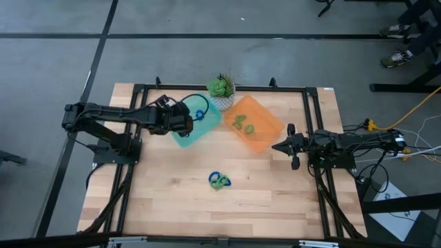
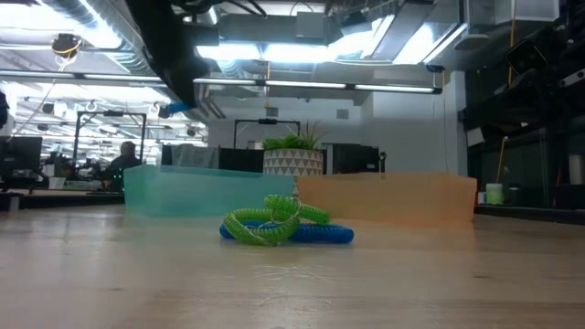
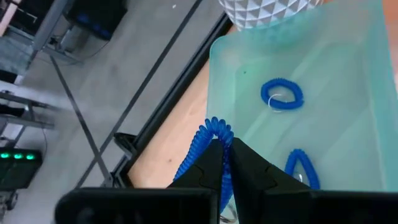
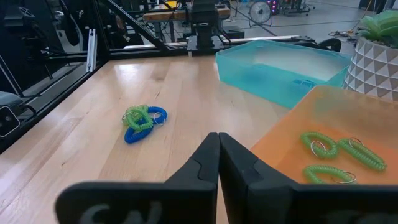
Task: Sort spring keychains
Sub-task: Put the blue spring keychain into the green bin
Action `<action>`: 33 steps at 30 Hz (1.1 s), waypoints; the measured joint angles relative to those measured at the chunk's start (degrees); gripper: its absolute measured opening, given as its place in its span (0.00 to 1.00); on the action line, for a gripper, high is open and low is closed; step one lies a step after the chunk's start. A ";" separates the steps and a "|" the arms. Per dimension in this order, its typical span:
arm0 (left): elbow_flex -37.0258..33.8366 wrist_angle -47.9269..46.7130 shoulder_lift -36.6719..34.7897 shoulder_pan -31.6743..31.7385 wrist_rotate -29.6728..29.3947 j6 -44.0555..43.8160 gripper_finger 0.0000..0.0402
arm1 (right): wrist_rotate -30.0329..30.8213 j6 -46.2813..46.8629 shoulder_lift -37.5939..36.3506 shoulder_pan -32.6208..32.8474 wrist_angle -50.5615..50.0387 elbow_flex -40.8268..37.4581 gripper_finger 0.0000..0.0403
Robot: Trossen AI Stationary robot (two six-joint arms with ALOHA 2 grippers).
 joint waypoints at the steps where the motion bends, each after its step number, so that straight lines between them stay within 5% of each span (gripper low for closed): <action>1: 0.00 0.02 0.00 0.49 0.36 0.76 0.03 | 0.00 0.02 0.01 0.00 -0.01 0.00 0.02; 15: -3.94 7.85 -0.07 5.02 4.52 4.13 0.03 | -0.02 0.02 -0.01 -0.01 0.00 0.00 0.02; 33: -18.91 28.94 0.00 10.88 25.29 3.39 0.03 | 0.00 0.00 0.02 0.00 -0.02 0.00 0.02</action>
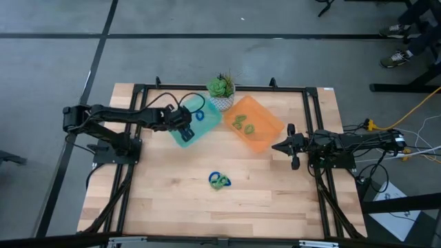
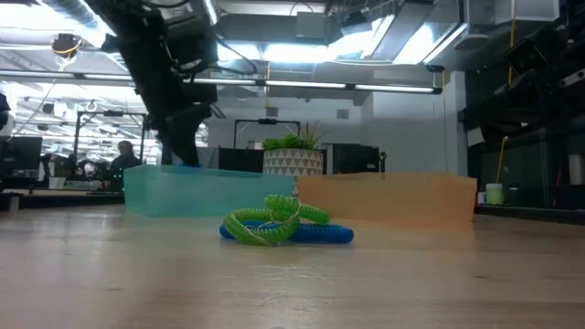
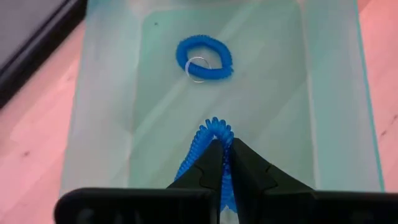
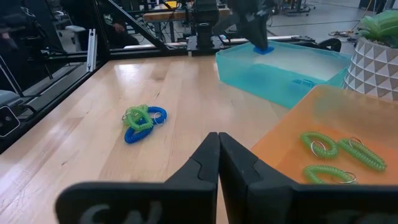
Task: Sort spring keychains
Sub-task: Put the blue spring keychain into the green bin, then put the green spring keychain into the orange bin
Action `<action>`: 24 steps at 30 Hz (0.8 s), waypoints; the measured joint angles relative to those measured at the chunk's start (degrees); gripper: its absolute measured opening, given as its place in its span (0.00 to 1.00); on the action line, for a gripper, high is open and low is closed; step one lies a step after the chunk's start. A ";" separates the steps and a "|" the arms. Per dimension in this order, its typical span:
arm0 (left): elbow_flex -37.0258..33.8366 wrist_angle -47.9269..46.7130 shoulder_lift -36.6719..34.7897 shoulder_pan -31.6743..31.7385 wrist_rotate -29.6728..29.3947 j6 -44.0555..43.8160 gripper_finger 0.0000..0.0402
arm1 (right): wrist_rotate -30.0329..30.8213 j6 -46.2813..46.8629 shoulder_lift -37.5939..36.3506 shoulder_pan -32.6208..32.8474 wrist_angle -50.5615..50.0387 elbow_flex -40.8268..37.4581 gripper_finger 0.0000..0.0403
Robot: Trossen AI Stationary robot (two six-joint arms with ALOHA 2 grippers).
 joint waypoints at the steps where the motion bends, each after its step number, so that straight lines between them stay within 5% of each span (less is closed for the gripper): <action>1: -0.25 0.47 0.00 0.07 0.55 -0.02 0.04 | 0.00 0.00 -0.02 -0.01 0.02 0.00 0.02; 24: -0.91 7.18 -0.08 -1.47 0.58 0.55 0.35 | 0.00 0.00 -0.02 -0.01 0.02 0.00 0.02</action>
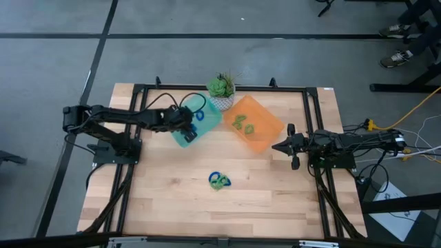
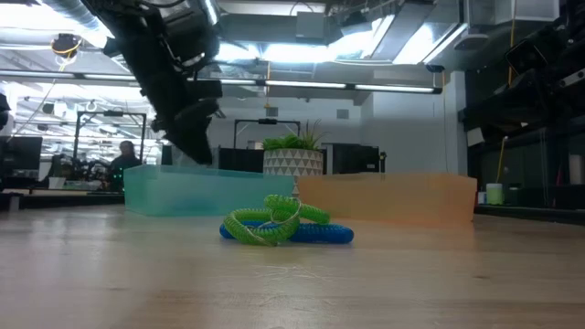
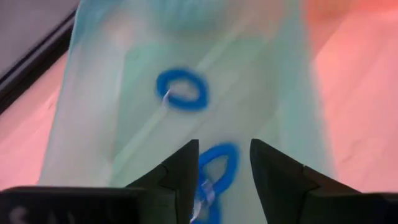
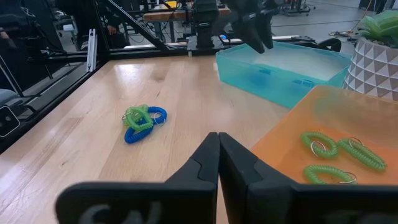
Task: Sort spring keychains
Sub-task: Put the green spring keychain into the orange bin
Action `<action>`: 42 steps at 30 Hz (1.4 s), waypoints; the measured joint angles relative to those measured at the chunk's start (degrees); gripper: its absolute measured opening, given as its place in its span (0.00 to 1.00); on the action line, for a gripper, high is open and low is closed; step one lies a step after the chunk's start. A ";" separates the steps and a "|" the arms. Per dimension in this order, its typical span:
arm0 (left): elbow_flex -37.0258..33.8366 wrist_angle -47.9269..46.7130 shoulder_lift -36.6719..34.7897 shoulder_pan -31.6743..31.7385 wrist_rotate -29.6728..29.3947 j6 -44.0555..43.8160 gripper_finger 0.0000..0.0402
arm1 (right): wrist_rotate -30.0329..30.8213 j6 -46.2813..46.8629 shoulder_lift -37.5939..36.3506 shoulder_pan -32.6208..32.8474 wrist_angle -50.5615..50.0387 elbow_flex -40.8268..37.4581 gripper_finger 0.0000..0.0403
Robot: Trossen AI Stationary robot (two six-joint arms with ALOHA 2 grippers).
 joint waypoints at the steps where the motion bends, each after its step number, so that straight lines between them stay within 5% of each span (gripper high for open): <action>1: 0.26 1.24 -0.06 -0.55 0.00 0.05 0.35 | -0.01 0.00 0.01 0.01 -0.01 0.00 0.02; 17: 5.57 24.38 -1.86 -16.82 8.96 2.13 0.36 | 0.00 0.01 0.02 0.01 -0.01 0.00 0.02; 29: 5.57 25.50 -1.65 -29.60 8.40 2.06 0.36 | 0.00 0.00 0.00 0.02 0.00 0.00 0.02; 42: 5.57 26.93 3.59 -34.83 8.34 5.44 0.36 | 0.00 0.00 0.02 0.01 -0.01 0.00 0.02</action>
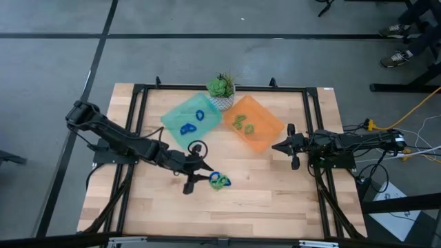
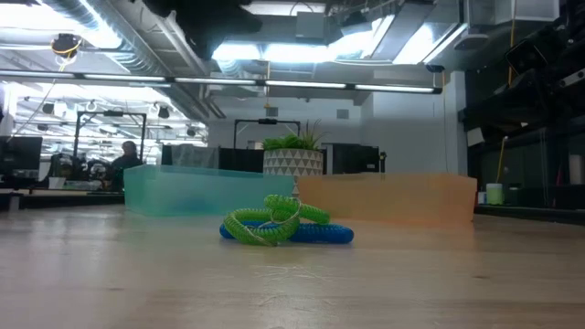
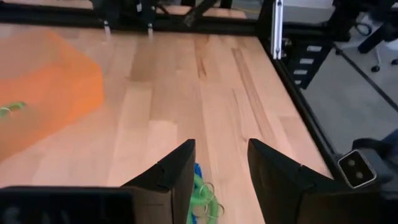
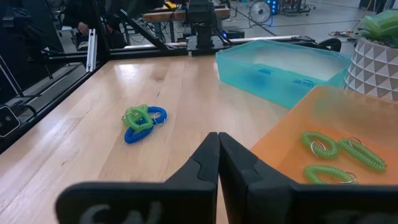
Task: Sort spring keychains
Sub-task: Put the green spring keychain into the orange bin
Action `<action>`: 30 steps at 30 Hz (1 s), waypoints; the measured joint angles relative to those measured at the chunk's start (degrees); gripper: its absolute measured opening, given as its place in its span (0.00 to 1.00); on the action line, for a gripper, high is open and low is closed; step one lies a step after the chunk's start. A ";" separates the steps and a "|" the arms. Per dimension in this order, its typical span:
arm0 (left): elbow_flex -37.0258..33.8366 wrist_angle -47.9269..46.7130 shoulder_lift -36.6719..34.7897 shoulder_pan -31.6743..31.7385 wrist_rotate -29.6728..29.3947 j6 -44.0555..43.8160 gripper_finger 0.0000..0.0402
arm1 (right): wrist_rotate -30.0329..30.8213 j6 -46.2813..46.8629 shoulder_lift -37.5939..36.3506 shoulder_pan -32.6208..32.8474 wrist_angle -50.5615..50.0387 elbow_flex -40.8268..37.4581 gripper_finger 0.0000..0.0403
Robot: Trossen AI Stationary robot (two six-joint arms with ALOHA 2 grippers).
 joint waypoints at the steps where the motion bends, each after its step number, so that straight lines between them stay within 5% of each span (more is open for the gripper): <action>1: 0.00 0.33 0.65 -0.01 0.16 -0.10 0.36 | 0.00 -0.01 -0.01 0.00 0.00 0.00 0.02; 19: 1.77 4.82 10.39 -0.49 -1.06 6.01 0.36 | 0.00 0.01 -0.02 -0.01 0.01 0.00 0.02; 30: 13.49 -12.03 19.32 1.27 5.86 7.41 0.36 | 0.00 -0.01 -0.01 -0.01 -0.01 0.00 0.02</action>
